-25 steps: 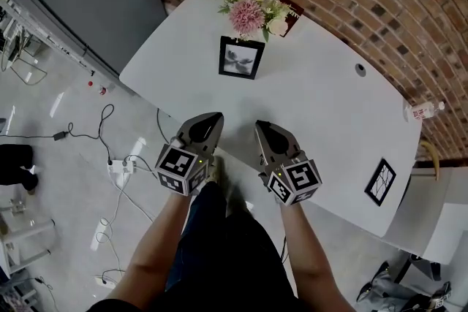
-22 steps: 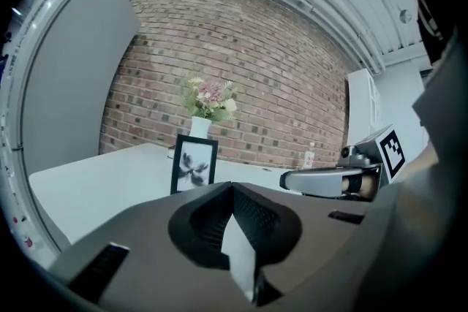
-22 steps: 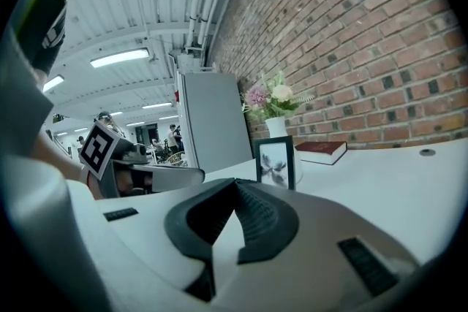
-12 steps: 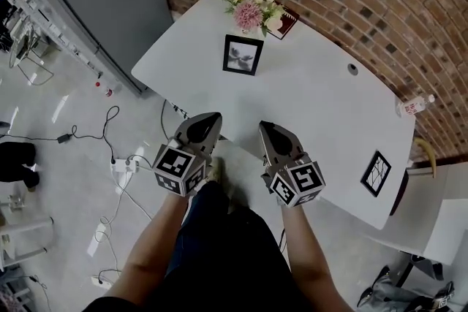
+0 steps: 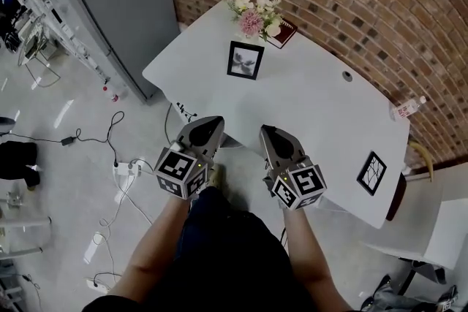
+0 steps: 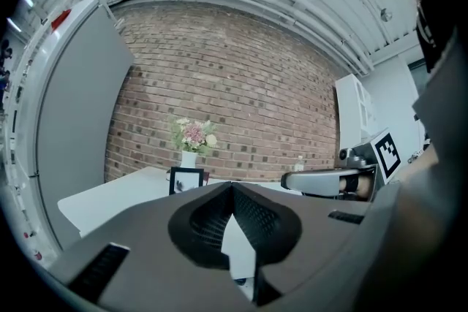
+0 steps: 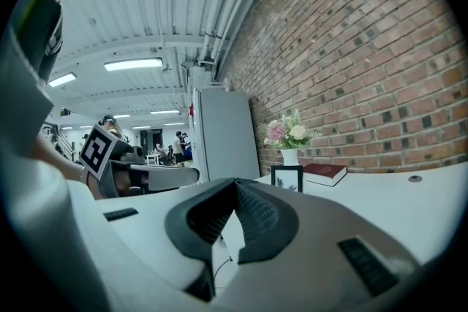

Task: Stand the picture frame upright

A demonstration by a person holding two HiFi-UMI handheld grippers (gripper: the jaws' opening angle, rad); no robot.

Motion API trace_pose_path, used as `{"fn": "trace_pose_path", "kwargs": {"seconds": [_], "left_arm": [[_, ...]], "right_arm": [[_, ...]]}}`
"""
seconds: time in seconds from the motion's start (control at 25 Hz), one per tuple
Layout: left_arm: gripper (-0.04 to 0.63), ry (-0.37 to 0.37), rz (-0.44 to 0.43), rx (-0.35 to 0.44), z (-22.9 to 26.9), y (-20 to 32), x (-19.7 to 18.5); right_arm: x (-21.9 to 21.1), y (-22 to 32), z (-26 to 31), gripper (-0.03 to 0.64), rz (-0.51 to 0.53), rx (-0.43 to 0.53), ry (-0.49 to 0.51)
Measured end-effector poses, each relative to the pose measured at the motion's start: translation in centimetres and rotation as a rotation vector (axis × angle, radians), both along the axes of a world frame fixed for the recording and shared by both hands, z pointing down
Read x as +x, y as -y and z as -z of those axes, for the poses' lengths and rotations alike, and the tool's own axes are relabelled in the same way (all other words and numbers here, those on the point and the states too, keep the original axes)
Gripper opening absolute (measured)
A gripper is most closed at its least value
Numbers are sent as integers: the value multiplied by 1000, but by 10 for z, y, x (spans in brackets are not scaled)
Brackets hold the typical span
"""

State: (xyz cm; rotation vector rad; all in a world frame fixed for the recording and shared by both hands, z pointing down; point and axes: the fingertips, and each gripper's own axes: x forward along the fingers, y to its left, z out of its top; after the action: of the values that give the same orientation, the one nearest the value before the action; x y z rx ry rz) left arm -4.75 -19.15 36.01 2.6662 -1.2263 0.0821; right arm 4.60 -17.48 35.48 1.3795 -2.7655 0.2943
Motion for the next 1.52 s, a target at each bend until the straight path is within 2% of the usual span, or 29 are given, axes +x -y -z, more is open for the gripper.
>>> {"fn": "trace_pose_path", "kwargs": {"seconds": [0.52,0.96,1.52], "left_arm": [[0,36,28,38,15,-40,6],[0,25,46,42,18,-68,14],[0,16,68,51,19,-84,8]], "right_arm": [[6,-38,21,5,24,40,6],[21,-64,21,5,22,39,6],[21,-79,22,5,32,46,-2]]}}
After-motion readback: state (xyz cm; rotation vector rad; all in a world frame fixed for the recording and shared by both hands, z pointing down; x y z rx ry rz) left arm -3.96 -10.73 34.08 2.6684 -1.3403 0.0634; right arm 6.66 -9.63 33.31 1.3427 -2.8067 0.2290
